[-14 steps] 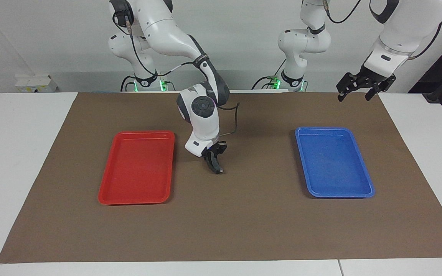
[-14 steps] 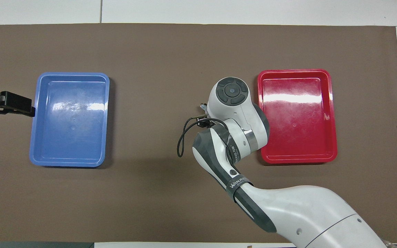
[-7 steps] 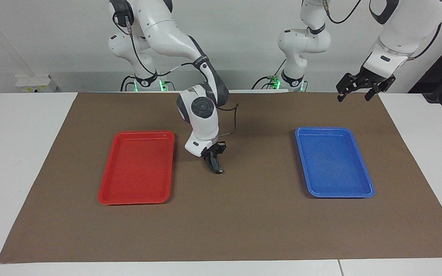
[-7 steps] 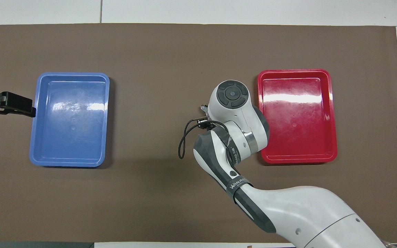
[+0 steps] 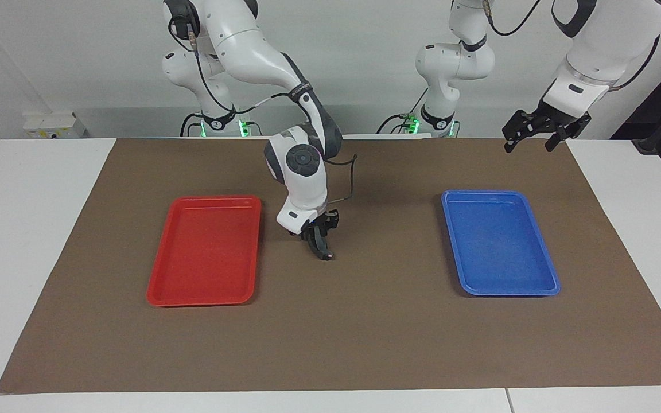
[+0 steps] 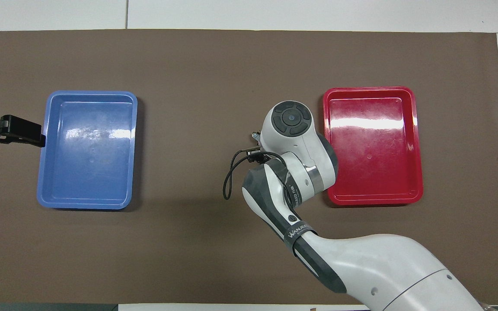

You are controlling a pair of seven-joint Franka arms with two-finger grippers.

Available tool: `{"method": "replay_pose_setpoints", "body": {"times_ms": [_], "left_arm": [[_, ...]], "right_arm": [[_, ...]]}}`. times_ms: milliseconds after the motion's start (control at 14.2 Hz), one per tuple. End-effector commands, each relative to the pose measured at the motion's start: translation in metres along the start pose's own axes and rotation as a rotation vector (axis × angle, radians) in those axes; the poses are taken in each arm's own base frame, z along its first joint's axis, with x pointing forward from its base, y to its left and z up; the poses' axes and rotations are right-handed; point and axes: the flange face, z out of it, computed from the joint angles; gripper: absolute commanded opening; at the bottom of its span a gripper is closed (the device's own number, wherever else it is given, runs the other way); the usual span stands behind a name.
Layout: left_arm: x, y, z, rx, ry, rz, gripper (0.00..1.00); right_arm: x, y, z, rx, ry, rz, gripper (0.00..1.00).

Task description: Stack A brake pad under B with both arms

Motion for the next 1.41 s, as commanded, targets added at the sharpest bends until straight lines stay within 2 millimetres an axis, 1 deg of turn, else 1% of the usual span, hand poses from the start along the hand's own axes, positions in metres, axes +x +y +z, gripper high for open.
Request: {"method": "replay_pose_setpoints", "body": {"times_ms": [0,141,211,281,352,422,492,563,774,985,1055,1126,1196,1266,1337], "left_arm": [[-0.003,0.003,0.002,-0.009,0.001,0.003,1.00],[-0.003,0.004,0.002,-0.009,0.002,0.006,1.00],[-0.003,0.004,0.002,-0.009,0.002,0.006,1.00],[-0.002,0.005,0.003,-0.009,0.001,0.007,1.00],[-0.003,0.005,0.002,-0.009,0.002,0.007,1.00],[-0.002,0.005,0.003,-0.009,0.001,0.007,1.00],[-0.002,0.005,0.003,-0.009,0.001,0.007,1.00],[-0.002,0.005,0.003,-0.009,0.001,0.007,1.00],[-0.002,0.005,0.003,-0.009,0.001,0.007,1.00],[-0.003,0.006,0.002,-0.009,0.002,0.009,1.00],[-0.003,0.006,0.003,-0.009,0.001,0.009,1.00],[-0.003,0.006,0.003,-0.009,0.001,0.010,1.00],[-0.003,0.006,0.002,-0.009,0.002,0.010,1.00],[-0.003,0.006,0.002,-0.009,0.002,0.010,1.00],[-0.002,0.005,0.003,-0.009,0.001,0.009,1.00]], "right_arm": [[-0.002,-0.002,-0.021,0.020,0.015,-0.006,1.00],[0.000,0.005,-0.046,0.032,0.048,0.003,1.00],[0.002,0.014,-0.059,0.033,0.061,0.014,1.00],[0.004,0.030,-0.072,0.033,0.060,0.036,1.00],[0.007,0.058,-0.093,0.031,0.061,0.073,1.00],[0.005,0.077,-0.110,0.017,0.051,0.092,1.00],[0.002,0.103,-0.134,-0.014,0.046,0.107,1.00],[-0.001,0.127,-0.153,-0.031,0.037,0.135,1.00],[-0.016,0.209,-0.194,-0.034,-0.037,0.248,1.00],[-0.043,0.266,-0.238,-0.037,-0.061,0.278,1.00],[-0.049,0.277,-0.248,-0.053,-0.066,0.275,1.00],[-0.055,0.297,-0.259,-0.055,-0.073,0.290,1.00],[-0.059,0.316,-0.265,-0.052,-0.081,0.287,1.00],[-0.061,0.326,-0.270,-0.054,-0.085,0.281,1.00],[-0.063,0.343,-0.278,-0.051,-0.085,0.305,1.00]]}}
